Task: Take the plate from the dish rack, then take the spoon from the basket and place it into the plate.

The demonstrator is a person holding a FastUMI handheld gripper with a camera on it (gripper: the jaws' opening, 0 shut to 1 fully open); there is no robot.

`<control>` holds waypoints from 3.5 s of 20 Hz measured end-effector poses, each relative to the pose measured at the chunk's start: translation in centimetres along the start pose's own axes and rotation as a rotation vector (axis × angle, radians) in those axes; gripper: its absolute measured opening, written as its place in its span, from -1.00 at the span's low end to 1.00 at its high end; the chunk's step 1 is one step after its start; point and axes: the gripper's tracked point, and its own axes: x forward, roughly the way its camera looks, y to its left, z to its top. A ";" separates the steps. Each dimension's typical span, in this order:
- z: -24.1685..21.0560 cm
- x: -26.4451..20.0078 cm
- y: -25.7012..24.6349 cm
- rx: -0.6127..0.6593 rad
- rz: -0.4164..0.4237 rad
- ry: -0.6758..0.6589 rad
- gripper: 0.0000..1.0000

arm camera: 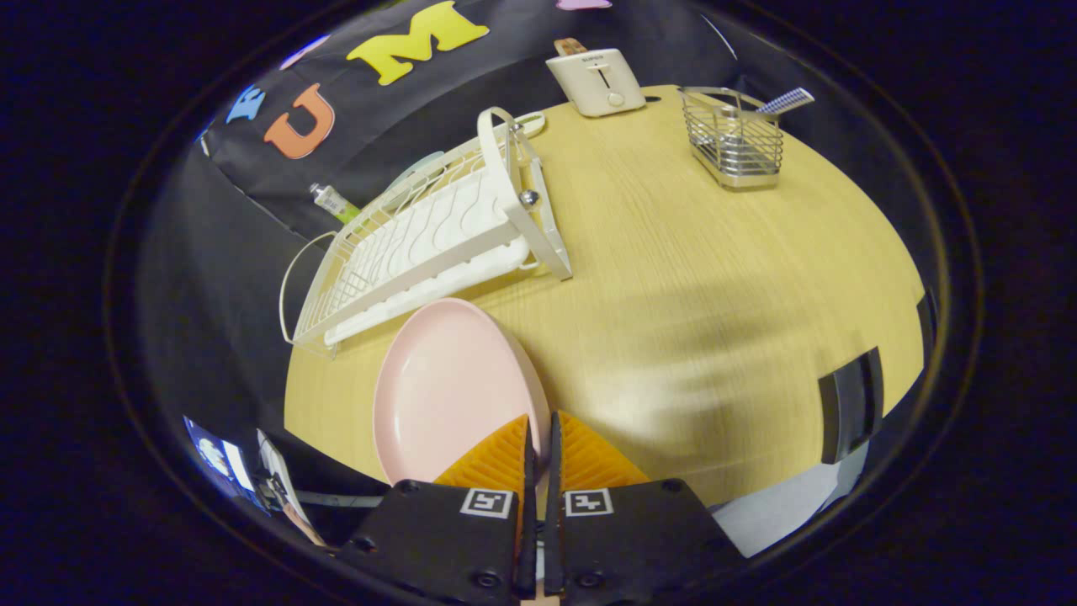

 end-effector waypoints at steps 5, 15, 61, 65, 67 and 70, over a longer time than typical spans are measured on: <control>0.5 0.4 -1.2 -0.072 -0.032 -0.052 -0.69; 4.7 -3.3 -2.7 -0.254 -0.160 -0.413 0.94; 27.7 -16.1 -9.9 -0.409 -0.333 -1.018 -0.69; 25.4 -20.0 -6.9 -0.453 -0.337 -1.070 -0.69; 23.9 -21.2 -5.2 -0.464 -0.313 -1.089 -0.69; 20.8 -22.1 -2.0 -0.487 -0.269 -1.089 -0.70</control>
